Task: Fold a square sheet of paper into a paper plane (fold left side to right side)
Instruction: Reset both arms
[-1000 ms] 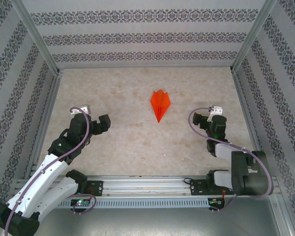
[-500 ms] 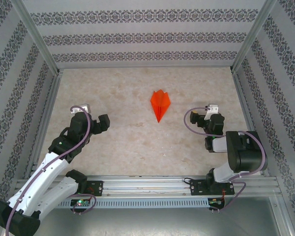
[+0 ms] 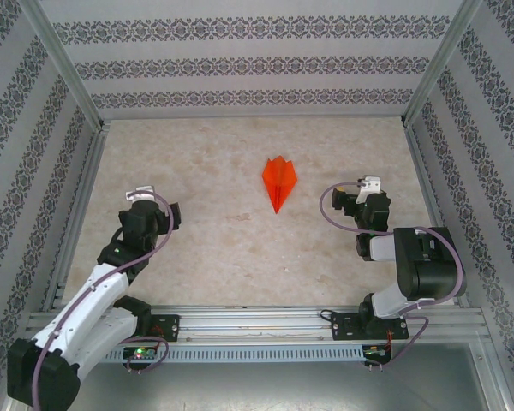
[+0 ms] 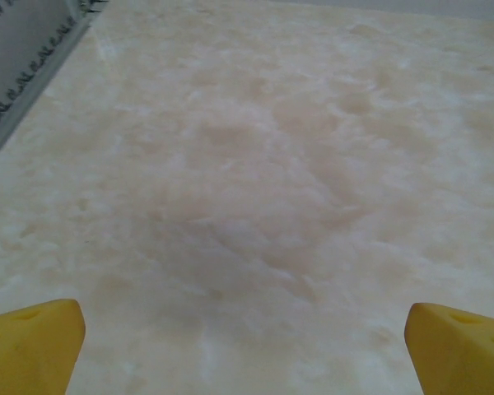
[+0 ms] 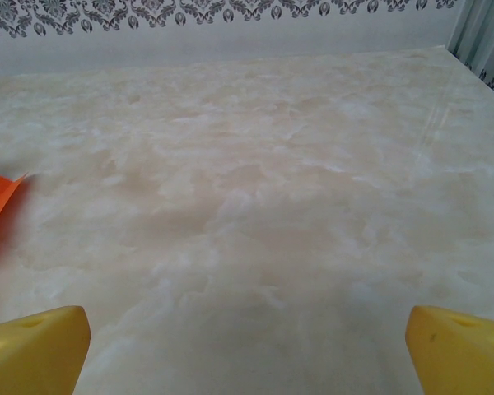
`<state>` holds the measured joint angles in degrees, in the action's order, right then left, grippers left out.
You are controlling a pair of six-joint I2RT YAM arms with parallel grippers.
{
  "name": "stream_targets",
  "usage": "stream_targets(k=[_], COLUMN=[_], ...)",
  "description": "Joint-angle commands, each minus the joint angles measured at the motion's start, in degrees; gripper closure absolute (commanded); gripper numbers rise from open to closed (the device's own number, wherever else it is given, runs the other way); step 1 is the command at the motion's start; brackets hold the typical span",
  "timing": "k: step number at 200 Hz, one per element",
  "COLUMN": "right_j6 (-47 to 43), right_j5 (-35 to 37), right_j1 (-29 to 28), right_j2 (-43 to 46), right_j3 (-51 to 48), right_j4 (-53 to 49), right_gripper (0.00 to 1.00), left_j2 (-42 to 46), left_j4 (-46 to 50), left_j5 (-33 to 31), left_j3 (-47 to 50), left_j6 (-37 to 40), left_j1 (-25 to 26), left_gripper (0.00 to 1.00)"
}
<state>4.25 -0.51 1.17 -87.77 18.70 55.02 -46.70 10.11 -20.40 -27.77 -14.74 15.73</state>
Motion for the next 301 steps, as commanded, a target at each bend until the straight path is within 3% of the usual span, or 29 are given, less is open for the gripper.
stream_targets(k=[1,81,148,162,228,268,301], right_j6=[-1.04,-1.32,-1.42,-1.44,-1.48,-1.52,-1.52], right_j5=[1.21,1.6,1.73,1.74,1.78,1.87,1.84], right_j1=[-0.81,-1.17,-1.17,-1.17,-1.26,-1.26,-1.26], right_j2=[0.24,0.3,0.24,0.23,0.27,0.18,0.28], right_j3=[0.64,2.4,2.48,2.48,2.48,2.48,2.5], right_j4=[0.31,-0.09,-0.18,-0.2,-0.33,-0.35,-0.36], right_gripper=[0.02,0.02,0.02,0.02,0.02,0.02,0.02], left_j2=[-1.91,-17.73,-30.78,-31.24,-38.47,-45.38,-45.04], left_j4=[-17.03,-37.01,-55.64,-53.08,-66.24,-80.13,-79.56], left_j5=[-3.84,9.74,19.5,20.03,24.74,25.93,26.13], left_j3=[4.83,7.97,8.71,7.14,9.53,13.21,13.28], left_j6=[7.42,14.02,14.69,15.18,17.55,17.6,17.31], left_j1=[-2.99,-11.42,-12.21,-12.21,-14.4,-14.76,-15.03], left_gripper=[0.0,0.0,0.0,0.0,0.0,0.0,0.0])
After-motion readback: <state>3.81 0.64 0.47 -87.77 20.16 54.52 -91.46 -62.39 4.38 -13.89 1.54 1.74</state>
